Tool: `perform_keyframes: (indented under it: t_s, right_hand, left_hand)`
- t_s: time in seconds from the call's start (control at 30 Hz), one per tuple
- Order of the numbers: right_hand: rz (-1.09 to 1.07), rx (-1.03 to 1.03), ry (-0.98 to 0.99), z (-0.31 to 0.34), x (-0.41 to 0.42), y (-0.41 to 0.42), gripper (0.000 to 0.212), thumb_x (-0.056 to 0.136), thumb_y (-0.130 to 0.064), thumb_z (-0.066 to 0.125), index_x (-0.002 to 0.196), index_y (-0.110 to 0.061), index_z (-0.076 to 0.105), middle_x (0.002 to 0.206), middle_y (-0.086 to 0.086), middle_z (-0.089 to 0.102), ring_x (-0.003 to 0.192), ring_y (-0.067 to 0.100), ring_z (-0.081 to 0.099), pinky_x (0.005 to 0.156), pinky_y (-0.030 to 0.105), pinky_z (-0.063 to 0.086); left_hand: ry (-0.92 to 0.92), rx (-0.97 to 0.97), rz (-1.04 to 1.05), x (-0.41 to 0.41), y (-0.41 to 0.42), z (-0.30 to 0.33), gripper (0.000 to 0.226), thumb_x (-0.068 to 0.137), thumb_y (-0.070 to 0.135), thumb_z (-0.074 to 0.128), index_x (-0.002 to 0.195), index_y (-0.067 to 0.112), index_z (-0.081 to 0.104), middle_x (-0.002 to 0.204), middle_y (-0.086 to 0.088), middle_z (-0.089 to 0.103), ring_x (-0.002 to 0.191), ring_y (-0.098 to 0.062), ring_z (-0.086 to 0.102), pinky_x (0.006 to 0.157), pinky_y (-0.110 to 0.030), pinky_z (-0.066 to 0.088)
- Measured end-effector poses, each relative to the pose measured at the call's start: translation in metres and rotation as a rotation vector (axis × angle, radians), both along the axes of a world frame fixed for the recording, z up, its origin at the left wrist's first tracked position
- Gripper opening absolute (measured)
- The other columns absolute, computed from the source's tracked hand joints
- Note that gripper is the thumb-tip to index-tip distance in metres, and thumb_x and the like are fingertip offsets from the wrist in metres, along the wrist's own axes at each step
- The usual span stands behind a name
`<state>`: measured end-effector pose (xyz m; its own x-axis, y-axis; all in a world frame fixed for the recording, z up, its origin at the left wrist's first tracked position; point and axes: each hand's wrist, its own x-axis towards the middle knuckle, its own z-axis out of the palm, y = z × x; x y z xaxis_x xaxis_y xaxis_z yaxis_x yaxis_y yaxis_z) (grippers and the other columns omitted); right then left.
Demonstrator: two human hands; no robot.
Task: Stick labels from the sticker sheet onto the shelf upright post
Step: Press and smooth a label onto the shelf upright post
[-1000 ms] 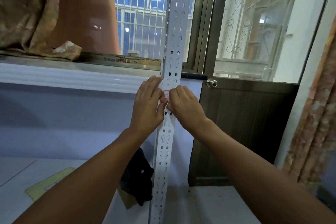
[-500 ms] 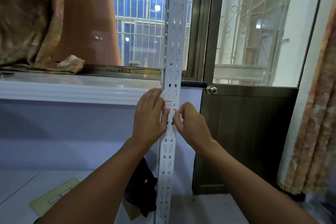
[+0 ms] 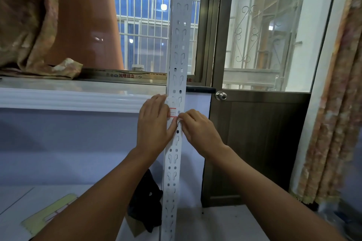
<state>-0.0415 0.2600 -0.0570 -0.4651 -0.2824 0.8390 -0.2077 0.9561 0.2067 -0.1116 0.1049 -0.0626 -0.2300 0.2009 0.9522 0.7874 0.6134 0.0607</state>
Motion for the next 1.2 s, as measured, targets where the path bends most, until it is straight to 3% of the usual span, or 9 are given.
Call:
perform_keyframes:
  t_s: [0.13,0.4,0.53,0.7,0.9,1.1,1.2]
  right_hand:
    - [-0.065,0.077,-0.041,-0.002,-0.003,0.004,0.039,0.089,-0.018,0.074,0.124,-0.013,0.058,0.109,0.003,0.063,0.09,0.019,0.061,0.077,0.035,0.053]
    - [-0.112,0.175,-0.037,0.02,-0.004,-0.006,0.014,0.084,-0.012,0.077,0.094,-0.012,0.067,0.089,0.004,0.065,0.074,0.019,0.06,0.07,0.032,0.051]
    - [-0.139,0.137,-0.048,0.022,-0.005,-0.012,0.018,0.081,-0.014,0.081,0.085,-0.009,0.064,0.079,0.006,0.063,0.062,0.02,0.058,0.062,0.033,0.054]
    - [-0.028,-0.229,-0.103,0.018,-0.008,-0.015,0.015,0.097,-0.024,0.062,0.091,-0.01,0.06,0.086,0.005,0.064,0.069,0.02,0.061,0.066,0.04,0.057]
    - [0.145,-0.685,-0.128,0.01,-0.002,-0.024,0.009,0.093,-0.015,0.064,0.092,-0.013,0.056,0.076,0.001,0.061,0.067,0.013,0.059,0.064,0.036,0.056]
    - [0.125,-0.72,-0.158,0.001,0.0,-0.021,0.024,0.097,-0.023,0.062,0.117,-0.012,0.054,0.071,-0.004,0.063,0.067,0.009,0.063,0.065,0.026,0.057]
    - [0.013,-0.646,-0.18,-0.003,-0.004,-0.022,0.026,0.097,-0.039,0.058,0.097,-0.012,0.059,0.076,-0.002,0.065,0.066,0.013,0.063,0.064,0.036,0.058]
  left_hand:
    - [-0.005,0.018,-0.016,0.001,0.001,-0.002,0.036,0.094,0.035,0.067,0.113,0.006,0.062,0.144,-0.012,0.053,0.141,-0.03,0.043,0.116,-0.05,0.035]
    - [0.004,0.016,-0.052,0.001,-0.001,-0.001,0.038,0.093,0.035,0.065,0.114,0.004,0.06,0.143,-0.012,0.054,0.14,-0.03,0.043,0.116,-0.051,0.037]
    - [-0.029,0.031,-0.078,0.002,-0.004,0.001,0.033,0.092,0.031,0.066,0.113,0.005,0.061,0.141,-0.011,0.055,0.138,-0.029,0.045,0.115,-0.049,0.038]
    - [-0.018,-0.001,-0.096,0.002,-0.009,0.004,0.021,0.091,0.027,0.062,0.1,0.008,0.06,0.139,-0.01,0.056,0.135,-0.028,0.048,0.11,-0.05,0.041]
    - [-0.023,0.04,-0.151,0.001,-0.008,0.004,0.03,0.09,0.035,0.051,0.099,0.008,0.06,0.138,-0.008,0.057,0.134,-0.028,0.05,0.109,-0.048,0.042]
    - [-0.024,0.015,-0.157,-0.005,-0.008,0.0,0.015,0.088,0.022,0.062,0.097,0.011,0.057,0.142,-0.008,0.054,0.139,-0.028,0.045,0.11,-0.051,0.04]
    - [-0.024,0.021,-0.157,-0.006,-0.007,-0.001,0.016,0.088,0.02,0.065,0.098,0.01,0.058,0.142,-0.008,0.054,0.139,-0.028,0.045,0.111,-0.05,0.04]
